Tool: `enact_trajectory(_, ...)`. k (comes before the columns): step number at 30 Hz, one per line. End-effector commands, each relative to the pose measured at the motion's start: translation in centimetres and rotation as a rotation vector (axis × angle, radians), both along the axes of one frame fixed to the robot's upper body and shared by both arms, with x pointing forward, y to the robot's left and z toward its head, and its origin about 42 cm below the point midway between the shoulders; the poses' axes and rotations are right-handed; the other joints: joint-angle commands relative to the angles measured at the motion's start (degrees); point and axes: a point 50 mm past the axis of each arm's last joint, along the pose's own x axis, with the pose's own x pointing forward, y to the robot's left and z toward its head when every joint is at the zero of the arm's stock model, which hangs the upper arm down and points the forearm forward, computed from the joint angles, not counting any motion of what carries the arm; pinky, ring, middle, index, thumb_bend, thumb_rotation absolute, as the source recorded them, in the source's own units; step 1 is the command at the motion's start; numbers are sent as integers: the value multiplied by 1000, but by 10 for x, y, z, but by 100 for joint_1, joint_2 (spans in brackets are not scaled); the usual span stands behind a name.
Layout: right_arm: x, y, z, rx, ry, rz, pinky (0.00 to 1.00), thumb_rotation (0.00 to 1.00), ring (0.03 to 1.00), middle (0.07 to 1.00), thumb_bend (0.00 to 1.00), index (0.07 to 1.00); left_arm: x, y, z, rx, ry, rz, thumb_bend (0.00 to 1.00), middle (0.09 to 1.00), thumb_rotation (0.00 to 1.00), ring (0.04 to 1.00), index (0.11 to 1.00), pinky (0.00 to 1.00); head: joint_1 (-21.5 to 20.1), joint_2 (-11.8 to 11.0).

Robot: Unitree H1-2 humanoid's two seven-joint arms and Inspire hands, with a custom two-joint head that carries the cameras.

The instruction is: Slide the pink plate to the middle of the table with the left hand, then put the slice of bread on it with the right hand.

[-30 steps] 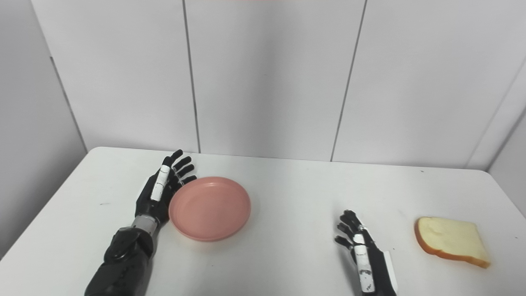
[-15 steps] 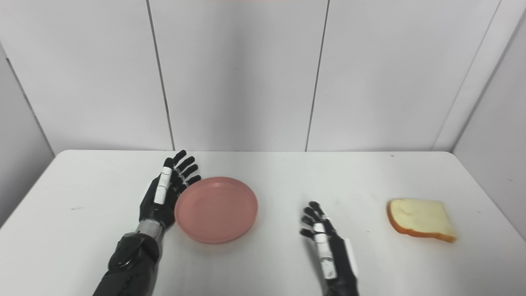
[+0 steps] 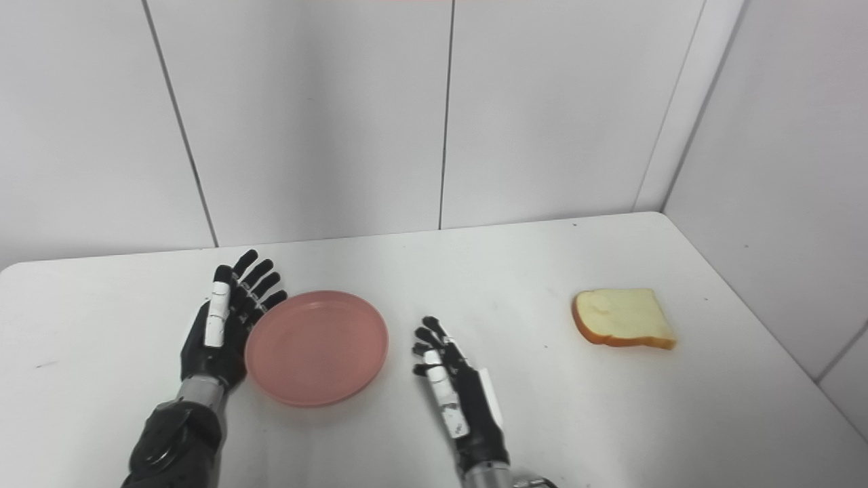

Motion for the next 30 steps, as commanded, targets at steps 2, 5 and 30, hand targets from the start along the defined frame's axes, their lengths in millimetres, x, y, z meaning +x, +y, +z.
enact_trajectory(2, -7, 13, -13, 9, 63, -17, 738, 1000, 825, 855, 739, 869, -13, 0, -33, 37, 141, -22, 926, 867, 767, 858, 850, 735, -179, 1)
enact_trajectory(5, -5, 17, -14, -2, 62, -19, 737, 1000, 831, 857, 738, 868, -14, 2, -35, 33, 147, -26, 910, 867, 769, 866, 853, 736, -330, -14)
enact_trajectory(30, -4, -45, 72, -541, -285, -162, 993, 1000, 980, 987, 806, 955, -17, -16, -55, 34, 188, -26, 931, 854, 744, 878, 851, 825, -294, -97)
